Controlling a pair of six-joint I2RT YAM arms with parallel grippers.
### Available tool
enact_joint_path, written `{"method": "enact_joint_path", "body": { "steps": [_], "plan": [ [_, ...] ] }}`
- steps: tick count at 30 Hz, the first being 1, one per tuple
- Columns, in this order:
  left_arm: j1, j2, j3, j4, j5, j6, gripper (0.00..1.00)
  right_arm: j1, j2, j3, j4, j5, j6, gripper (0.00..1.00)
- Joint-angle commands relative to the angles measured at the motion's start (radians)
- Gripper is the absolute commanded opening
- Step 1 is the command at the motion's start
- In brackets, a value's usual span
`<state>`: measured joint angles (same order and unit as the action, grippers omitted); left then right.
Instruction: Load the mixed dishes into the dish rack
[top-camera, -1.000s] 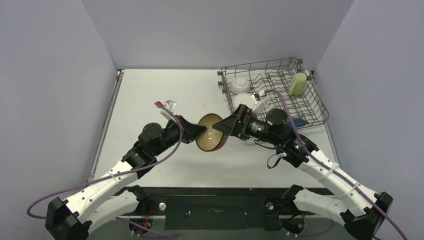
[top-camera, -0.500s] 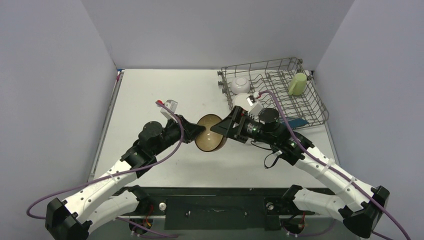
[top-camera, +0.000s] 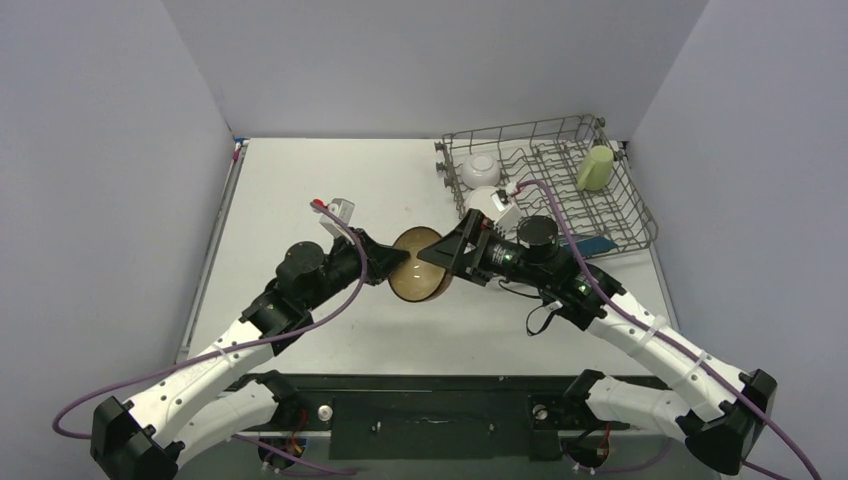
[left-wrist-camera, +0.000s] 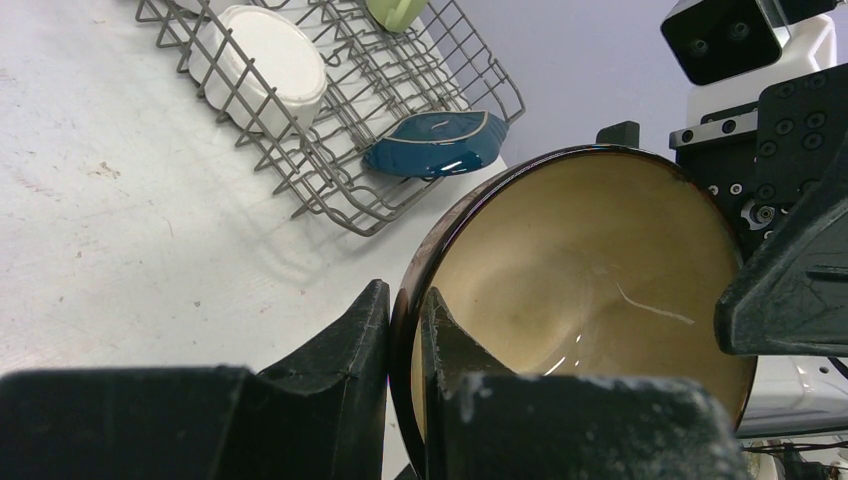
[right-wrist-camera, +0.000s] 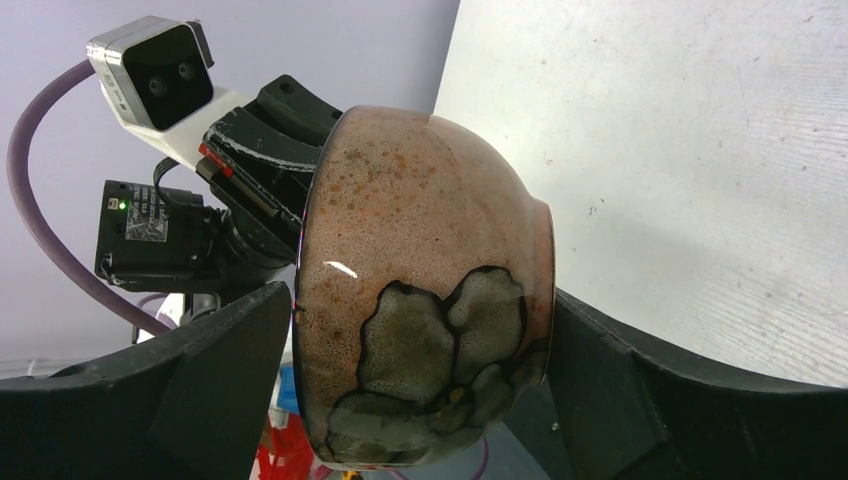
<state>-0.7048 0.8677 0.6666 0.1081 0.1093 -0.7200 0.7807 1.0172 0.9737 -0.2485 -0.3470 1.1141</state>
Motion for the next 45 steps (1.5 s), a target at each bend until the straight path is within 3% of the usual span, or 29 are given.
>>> {"method": "enact_joint_path", "body": {
  "steps": [1, 9, 18, 26, 32, 37, 39, 42, 45],
  "plan": [
    [0.003, -0.035, 0.073, 0.135, 0.009, -0.016, 0.0, 0.017, 0.003, -0.011, 0.07, -0.034, 0.016, 0.87],
    [0.002, -0.05, 0.079, 0.106, 0.004, 0.027, 0.0, 0.018, -0.011, -0.036, 0.071, -0.045, 0.02, 0.8],
    [0.002, -0.055, 0.087, 0.077, 0.011, 0.074, 0.0, 0.018, -0.015, -0.034, 0.081, -0.066, 0.025, 0.82],
    [0.003, -0.048, 0.08, 0.076, 0.017, 0.083, 0.0, 0.015, -0.021, -0.057, 0.151, -0.126, 0.04, 0.68],
    [0.003, -0.043, 0.072, 0.081, 0.016, 0.087, 0.0, 0.015, -0.044, -0.071, 0.178, -0.14, 0.051, 0.76],
    [0.002, -0.039, 0.07, 0.093, 0.027, 0.084, 0.0, 0.013, -0.044, -0.096, 0.221, -0.157, 0.075, 0.76],
    [0.003, -0.038, 0.072, 0.096, 0.029, 0.082, 0.0, 0.012, -0.041, -0.103, 0.237, -0.169, 0.086, 0.7],
    [0.002, -0.034, 0.077, 0.087, 0.03, 0.08, 0.0, 0.011, -0.039, -0.107, 0.275, -0.176, 0.091, 0.47],
    [0.003, -0.03, 0.086, 0.09, 0.04, 0.069, 0.0, 0.009, -0.037, -0.108, 0.279, -0.179, 0.092, 0.3]
  ]
}}
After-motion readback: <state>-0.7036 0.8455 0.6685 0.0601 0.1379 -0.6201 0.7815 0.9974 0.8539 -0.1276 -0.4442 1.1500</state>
